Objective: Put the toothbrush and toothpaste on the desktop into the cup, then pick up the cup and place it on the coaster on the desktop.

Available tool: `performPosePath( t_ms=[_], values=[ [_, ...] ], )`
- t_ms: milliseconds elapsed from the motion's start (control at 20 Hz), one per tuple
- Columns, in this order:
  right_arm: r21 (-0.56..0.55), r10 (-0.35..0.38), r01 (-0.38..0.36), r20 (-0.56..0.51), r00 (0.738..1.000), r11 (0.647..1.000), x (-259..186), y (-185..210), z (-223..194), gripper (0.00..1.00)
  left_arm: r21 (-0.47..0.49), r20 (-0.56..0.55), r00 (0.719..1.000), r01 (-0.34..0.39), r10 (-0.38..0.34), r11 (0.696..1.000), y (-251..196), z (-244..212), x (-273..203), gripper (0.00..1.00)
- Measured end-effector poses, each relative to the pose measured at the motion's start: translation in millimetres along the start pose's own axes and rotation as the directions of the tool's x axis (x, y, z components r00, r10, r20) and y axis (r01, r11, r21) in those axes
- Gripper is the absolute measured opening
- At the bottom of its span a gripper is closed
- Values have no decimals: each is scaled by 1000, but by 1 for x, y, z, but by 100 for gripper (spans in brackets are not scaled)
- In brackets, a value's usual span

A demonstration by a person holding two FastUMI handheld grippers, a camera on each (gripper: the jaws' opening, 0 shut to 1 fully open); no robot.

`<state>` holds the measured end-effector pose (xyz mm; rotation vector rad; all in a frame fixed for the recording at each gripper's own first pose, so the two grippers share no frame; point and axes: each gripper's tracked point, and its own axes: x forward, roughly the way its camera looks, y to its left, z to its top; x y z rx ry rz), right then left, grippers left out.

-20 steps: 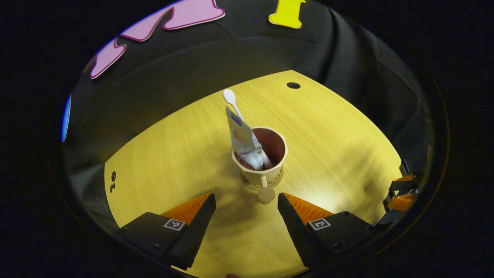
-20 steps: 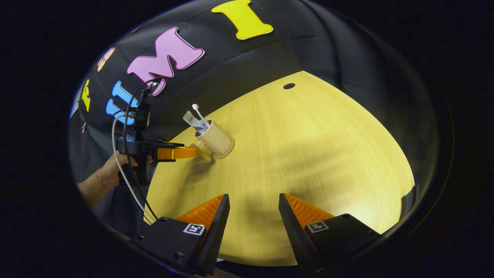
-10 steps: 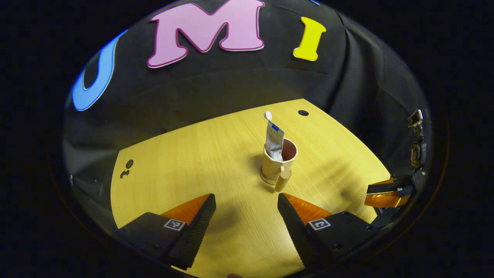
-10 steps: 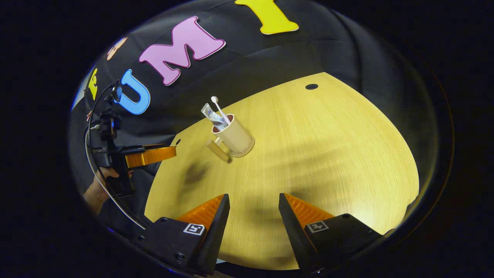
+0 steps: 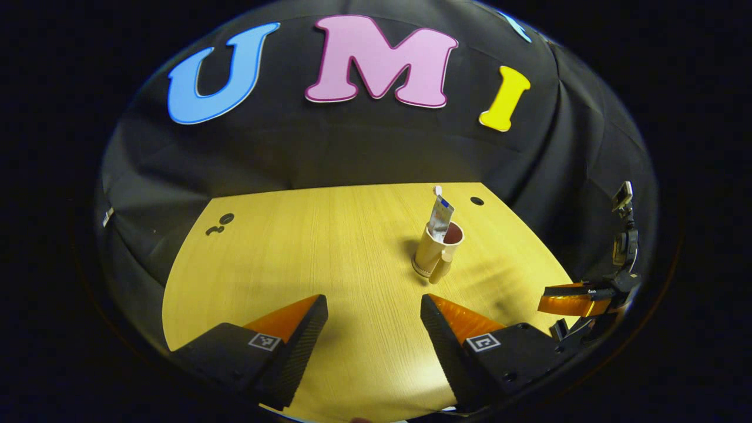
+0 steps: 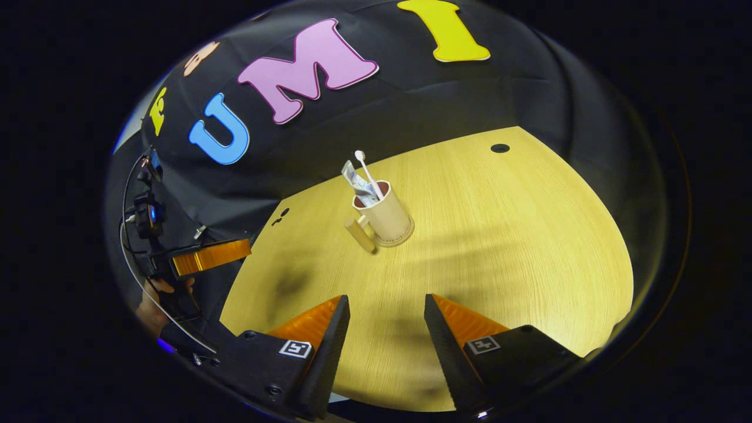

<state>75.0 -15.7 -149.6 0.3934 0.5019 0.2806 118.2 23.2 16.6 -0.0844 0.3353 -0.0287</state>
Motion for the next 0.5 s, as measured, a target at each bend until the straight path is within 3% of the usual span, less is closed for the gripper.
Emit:
performPosePath(
  t_ms=[500],
  values=[
    [-23, 26, -26, 5, 1000, 999, -6, 34, 0, 80, -84, 28, 998, -45, 48, 995, 26, -51, -35, 98]
  ],
)
